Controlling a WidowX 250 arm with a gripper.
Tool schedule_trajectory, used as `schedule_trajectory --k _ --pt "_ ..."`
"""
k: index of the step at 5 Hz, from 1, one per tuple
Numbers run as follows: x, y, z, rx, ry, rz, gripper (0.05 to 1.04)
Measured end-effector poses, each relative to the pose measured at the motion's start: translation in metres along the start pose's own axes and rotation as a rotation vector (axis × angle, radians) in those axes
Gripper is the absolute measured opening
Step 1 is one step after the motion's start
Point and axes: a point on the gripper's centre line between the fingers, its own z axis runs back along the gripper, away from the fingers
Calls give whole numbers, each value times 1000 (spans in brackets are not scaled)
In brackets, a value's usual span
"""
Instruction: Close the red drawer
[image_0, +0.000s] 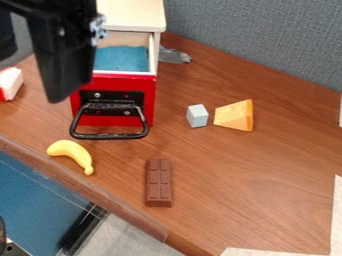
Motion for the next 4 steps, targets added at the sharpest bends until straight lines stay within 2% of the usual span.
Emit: schedule_trajectory --k 1,2,3,4 --pt "-2 -1 -3 -7 6 -9 999" --pt "-6 13 -12 -30 -48 46 999" --pt "-12 20 -39 -24 -47 113 999" --pt "-22 23 -77 -29 -10 180 999"
